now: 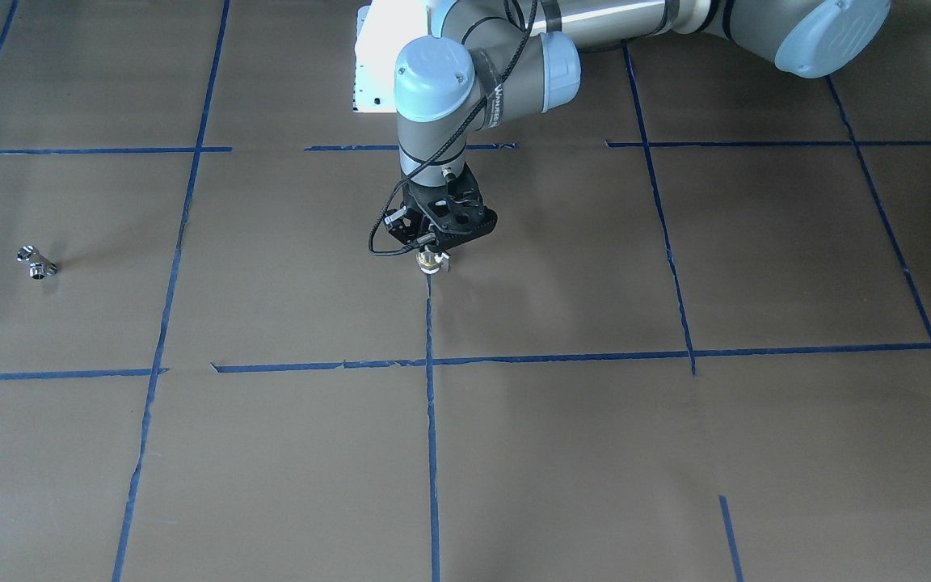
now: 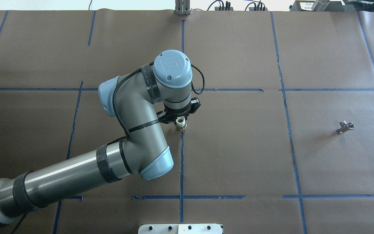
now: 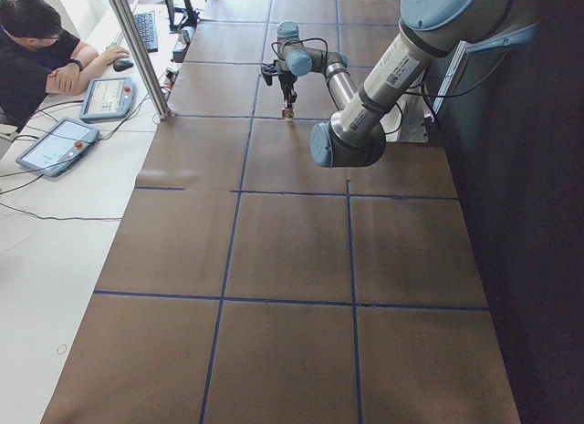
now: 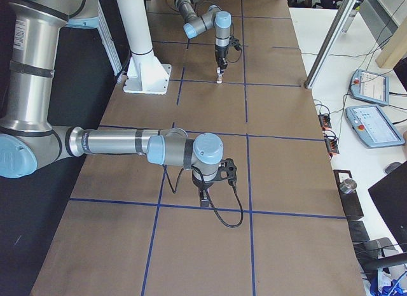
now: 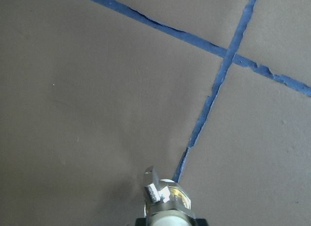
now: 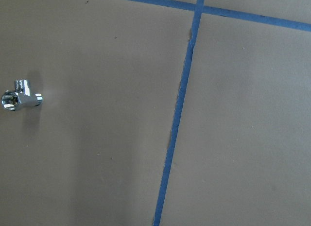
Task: Assemble PPR valve and pipe with both arms
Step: 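Carry the valve with the left gripper to the table center, then set the valve upright, open the left gripper and withdraw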
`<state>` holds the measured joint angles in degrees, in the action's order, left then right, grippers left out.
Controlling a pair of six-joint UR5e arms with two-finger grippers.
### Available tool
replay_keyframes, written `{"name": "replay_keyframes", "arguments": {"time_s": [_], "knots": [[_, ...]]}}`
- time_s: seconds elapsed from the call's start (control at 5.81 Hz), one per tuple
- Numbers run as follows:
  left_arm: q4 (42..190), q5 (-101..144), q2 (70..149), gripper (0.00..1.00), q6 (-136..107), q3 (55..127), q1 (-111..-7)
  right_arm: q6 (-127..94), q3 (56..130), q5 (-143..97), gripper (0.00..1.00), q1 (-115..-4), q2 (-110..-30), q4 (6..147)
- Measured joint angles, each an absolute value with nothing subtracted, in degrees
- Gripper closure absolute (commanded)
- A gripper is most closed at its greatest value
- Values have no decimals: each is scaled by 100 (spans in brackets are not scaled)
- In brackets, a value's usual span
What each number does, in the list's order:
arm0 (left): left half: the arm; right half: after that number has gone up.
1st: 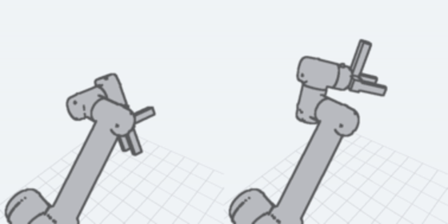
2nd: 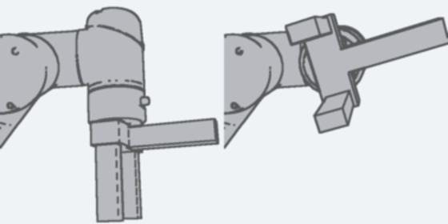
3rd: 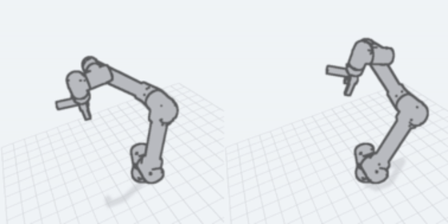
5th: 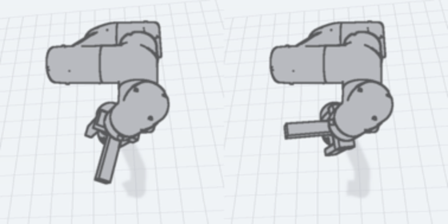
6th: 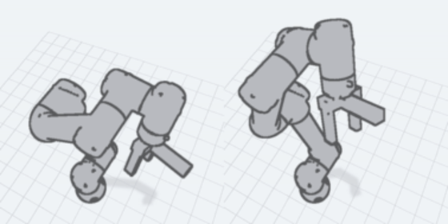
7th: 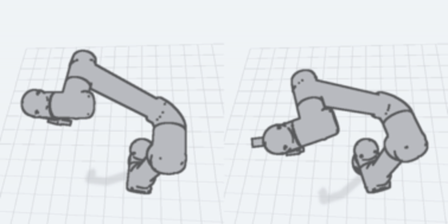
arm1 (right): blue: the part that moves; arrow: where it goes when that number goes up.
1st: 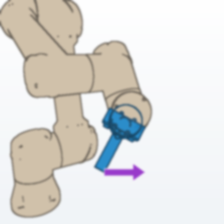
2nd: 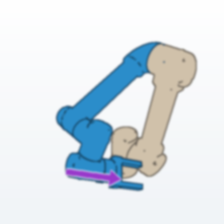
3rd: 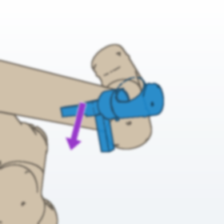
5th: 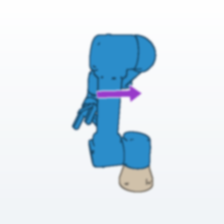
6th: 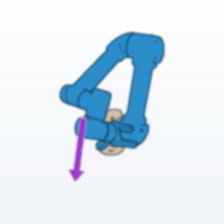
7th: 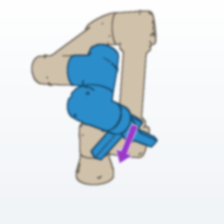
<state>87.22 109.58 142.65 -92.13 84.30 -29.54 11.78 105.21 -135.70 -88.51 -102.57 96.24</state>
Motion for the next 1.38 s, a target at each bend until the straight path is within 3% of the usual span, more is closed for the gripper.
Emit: {"name": "replay_keyframes", "arguments": {"time_s": [0.17, 0.69, 1.03, 1.38], "knots": [[8732, 10953, 14254, 0, -9183, 8435, -2948, 1177, 10521, -13570, 0, -8851, -10257, 9624], [8705, 10966, 14103, 0, -8831, 8717, -2961, 1178, 10527, -13575, 0, -8839, -10257, 9621], [8393, 11338, 13099, 0, -7576, 10017, -3252, 1156, 10530, -13578, 0, -8788, -10259, 9339], [7955, 11694, 11531, 0, -4986, 11434, -4108, 1026, 10528, -13580, 0, -8688, -10259, 9075]]}}
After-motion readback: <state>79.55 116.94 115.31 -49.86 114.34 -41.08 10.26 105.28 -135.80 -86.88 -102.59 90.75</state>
